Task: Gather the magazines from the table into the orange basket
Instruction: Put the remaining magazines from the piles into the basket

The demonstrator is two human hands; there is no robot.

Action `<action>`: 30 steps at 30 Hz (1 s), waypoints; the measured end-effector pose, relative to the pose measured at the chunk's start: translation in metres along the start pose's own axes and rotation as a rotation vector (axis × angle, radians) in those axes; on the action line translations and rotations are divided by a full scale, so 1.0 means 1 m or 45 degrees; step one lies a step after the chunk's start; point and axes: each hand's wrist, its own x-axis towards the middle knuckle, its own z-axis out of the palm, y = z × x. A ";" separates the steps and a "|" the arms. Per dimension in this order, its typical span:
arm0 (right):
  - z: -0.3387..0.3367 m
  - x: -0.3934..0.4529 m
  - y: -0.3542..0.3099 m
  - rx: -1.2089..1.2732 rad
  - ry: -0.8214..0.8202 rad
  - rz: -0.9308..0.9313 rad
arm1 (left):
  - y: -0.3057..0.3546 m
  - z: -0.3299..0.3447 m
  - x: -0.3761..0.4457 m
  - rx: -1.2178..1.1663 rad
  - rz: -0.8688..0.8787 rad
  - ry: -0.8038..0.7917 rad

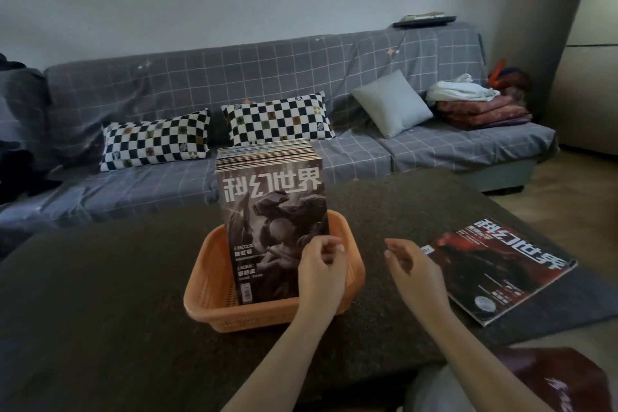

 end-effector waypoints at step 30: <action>-0.106 -0.004 0.155 -0.278 0.337 0.447 | 0.018 0.206 0.052 0.538 -0.195 -0.894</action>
